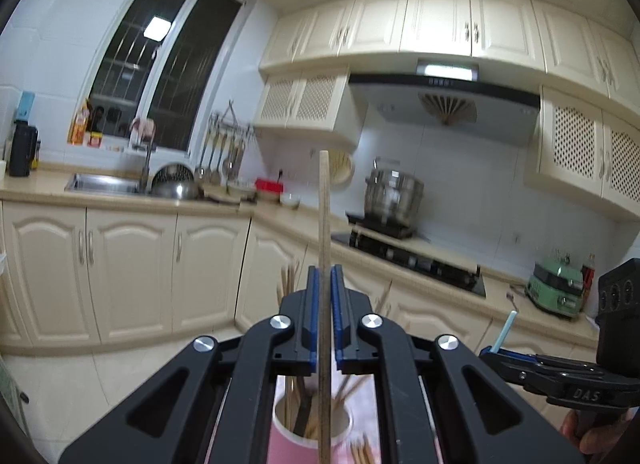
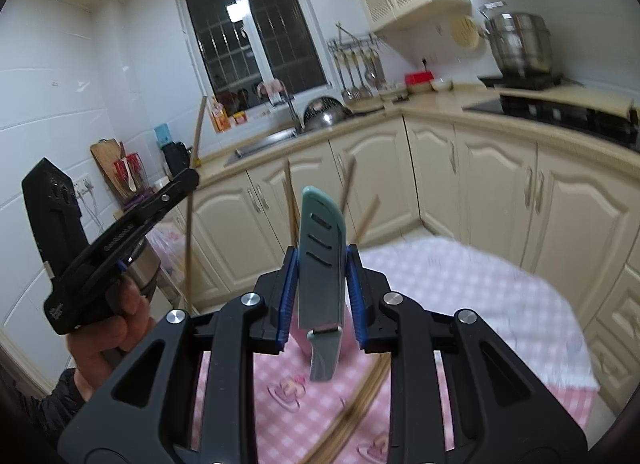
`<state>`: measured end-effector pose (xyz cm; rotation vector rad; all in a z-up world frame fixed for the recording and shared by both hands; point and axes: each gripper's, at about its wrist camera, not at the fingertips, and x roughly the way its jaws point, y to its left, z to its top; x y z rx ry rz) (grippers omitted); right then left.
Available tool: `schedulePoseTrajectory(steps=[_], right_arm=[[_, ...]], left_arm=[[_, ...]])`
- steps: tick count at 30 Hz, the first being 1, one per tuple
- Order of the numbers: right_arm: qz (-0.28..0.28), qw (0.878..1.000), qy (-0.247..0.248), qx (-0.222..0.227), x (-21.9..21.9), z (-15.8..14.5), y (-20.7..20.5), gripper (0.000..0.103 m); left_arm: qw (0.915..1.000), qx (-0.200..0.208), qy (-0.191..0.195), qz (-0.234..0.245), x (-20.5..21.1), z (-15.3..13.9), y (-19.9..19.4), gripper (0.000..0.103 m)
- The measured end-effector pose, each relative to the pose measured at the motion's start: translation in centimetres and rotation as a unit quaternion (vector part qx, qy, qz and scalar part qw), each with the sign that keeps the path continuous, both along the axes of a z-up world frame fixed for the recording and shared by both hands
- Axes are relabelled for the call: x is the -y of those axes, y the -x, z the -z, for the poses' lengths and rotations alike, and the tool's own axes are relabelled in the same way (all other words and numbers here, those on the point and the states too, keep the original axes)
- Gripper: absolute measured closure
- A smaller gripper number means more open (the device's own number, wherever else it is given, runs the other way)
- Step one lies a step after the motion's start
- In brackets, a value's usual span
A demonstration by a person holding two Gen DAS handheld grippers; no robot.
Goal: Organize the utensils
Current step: 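Lift the chopstick with the left tool while the right tool lifts the knife over the cup, then lower the knife into the pink cup with the right tool while the left tool drops its chopstick in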
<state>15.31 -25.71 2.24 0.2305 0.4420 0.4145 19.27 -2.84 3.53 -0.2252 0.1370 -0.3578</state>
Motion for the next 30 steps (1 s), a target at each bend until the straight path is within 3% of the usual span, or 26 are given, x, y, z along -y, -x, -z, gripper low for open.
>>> schedulePoseTrajectory(steps=[7, 13, 23, 30], right_arm=[[-0.013, 0.999, 0.008, 0.043, -1.4, -4.5, -2.0, 0.079], [-0.022, 0.998, 0.012, 0.051, -2.8, -5.7, -4.6, 0.079], [-0.031, 0.999, 0.017, 0.019, -4.2, -3.4, -8.0, 0.079], [-0.039, 0.999, 0.014, -0.032, -4.5, -0.2, -9.6, 0.078]], left_arm=[[0.9995, 0.028, 0.015, -0.002, 0.9, -2.2, -2.7, 0.098], [0.9992, 0.033, 0.023, -0.001, 1.5, -2.2, -5.3, 0.097], [0.9995, 0.012, 0.025, -0.014, 1.8, 1.3, -8.4, 0.097], [0.9999, -0.001, 0.008, -0.015, 2.6, 4.4, -9.1, 0.097]])
